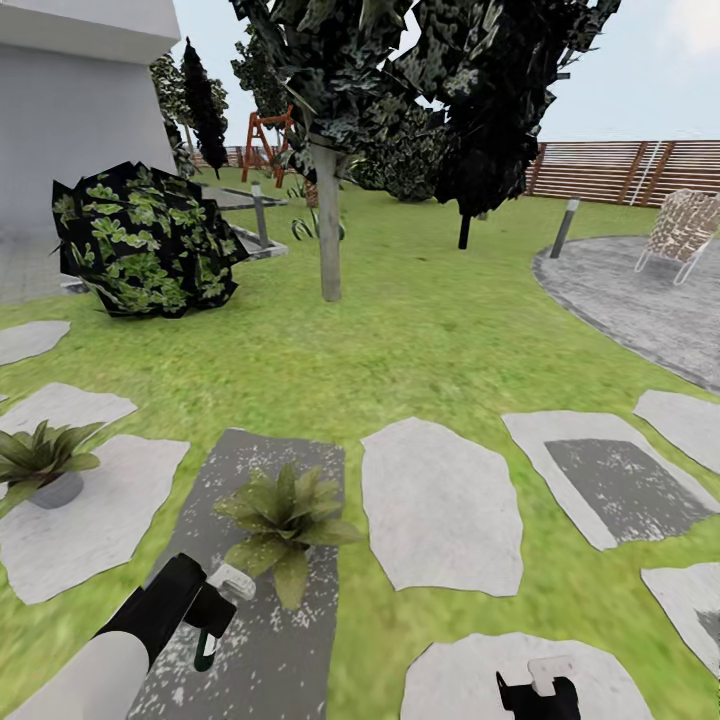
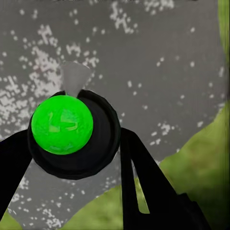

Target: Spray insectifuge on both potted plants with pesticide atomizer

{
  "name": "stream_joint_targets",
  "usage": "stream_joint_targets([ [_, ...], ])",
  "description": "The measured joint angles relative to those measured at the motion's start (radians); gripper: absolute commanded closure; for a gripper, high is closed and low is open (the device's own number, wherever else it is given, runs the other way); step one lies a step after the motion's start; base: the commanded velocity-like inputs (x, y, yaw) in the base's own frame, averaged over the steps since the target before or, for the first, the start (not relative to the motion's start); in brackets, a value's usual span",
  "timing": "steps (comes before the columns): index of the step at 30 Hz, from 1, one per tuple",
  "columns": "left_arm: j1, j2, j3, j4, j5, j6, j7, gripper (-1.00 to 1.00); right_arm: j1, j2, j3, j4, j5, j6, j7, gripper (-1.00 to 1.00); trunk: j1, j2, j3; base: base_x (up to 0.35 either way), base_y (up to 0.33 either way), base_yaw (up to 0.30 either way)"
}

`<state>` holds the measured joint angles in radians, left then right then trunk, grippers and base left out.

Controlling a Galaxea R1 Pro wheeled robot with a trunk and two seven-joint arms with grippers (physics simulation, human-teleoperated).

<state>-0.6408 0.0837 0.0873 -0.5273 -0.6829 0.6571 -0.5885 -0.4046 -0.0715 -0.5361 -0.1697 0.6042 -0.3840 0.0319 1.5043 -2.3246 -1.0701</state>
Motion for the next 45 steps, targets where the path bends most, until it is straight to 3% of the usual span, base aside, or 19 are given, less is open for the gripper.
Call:
stream_joint_targets([
  [14, 0.0, 0.0, 0.0, 0.0, 0.0, 0.001, 0.0, 1.0, 0.0, 0.001, 0.0, 0.0, 0.0, 0.0, 0.0, -1.0, 0.0, 0.0, 0.0, 0.0, -0.235, 0.254],
  [21, 0.0, 0.0, 0.0, 0.0, -0.001, 0.001, 0.001, 1.0, 0.0, 0.001, 0.0, 0.0, 0.0, 0.0, 0.0, -1.0, 0.0, 0.0, 0.0, 0.0, -0.22, 0.024],
  [35, 0.0, -0.002, -0.003, 0.001, -0.004, 0.004, 0.005, 1.0, 0.0, 0.001, 0.0, 0.0, 0.0, 0.0, 0.0, -1.0, 0.0, 0.0, 0.0, 0.0, -0.017, 0.132],
  [45, 0.0, -0.003, -0.004, 0.001, -0.007, 0.003, 0.006, 1.0, 0.0, 0.001, 0.0, 0.0, 0.0, 0.0, 0.0, -1.0, 0.0, 0.0, 0.0, 0.0, -0.25, 0.034],
])
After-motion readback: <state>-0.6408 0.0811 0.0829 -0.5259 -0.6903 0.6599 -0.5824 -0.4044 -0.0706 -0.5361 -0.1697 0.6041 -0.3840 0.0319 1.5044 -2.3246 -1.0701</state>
